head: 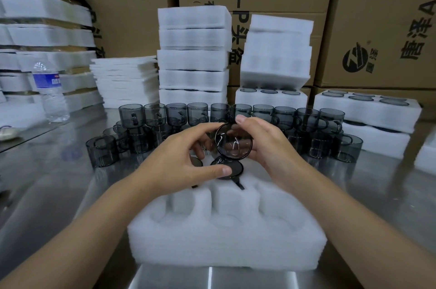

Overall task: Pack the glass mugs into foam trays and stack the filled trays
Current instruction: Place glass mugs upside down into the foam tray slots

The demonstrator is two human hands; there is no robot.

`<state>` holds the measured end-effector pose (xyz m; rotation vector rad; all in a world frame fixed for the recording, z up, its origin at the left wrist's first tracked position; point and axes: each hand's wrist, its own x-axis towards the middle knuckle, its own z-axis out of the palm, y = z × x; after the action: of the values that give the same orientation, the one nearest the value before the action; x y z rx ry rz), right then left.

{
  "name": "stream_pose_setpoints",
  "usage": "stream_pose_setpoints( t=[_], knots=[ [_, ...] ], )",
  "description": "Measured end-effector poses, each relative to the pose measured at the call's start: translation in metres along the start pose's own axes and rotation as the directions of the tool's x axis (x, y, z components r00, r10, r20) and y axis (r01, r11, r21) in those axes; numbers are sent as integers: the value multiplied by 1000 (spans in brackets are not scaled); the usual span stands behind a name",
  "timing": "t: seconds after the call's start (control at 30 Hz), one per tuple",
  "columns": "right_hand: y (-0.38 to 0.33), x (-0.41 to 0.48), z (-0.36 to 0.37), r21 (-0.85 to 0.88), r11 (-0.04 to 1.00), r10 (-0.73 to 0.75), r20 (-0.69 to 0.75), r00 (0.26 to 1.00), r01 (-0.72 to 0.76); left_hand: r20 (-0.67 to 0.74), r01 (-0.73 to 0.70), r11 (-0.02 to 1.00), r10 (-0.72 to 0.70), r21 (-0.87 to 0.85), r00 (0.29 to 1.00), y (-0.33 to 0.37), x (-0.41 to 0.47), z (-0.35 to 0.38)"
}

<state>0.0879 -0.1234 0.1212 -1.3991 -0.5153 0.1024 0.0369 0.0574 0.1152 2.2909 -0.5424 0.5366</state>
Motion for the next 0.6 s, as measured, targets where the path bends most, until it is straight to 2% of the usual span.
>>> stream_pose_setpoints(
  t=[0.2,0.33,0.6],
  knots=[
    [1,1,-2,42,999,-7,15,1000,6,-55,-4,1000,3,-30,998,0,0,1],
    [0,-1,-3,-24,998,-58,4,998,59,-74,1,1000,-1,6,997,-1,0,1],
    [-1,-2,-4,-156,982,-108,-6,994,106,-116,20,998,-27,-61,993,3,-1,0]
  ],
)
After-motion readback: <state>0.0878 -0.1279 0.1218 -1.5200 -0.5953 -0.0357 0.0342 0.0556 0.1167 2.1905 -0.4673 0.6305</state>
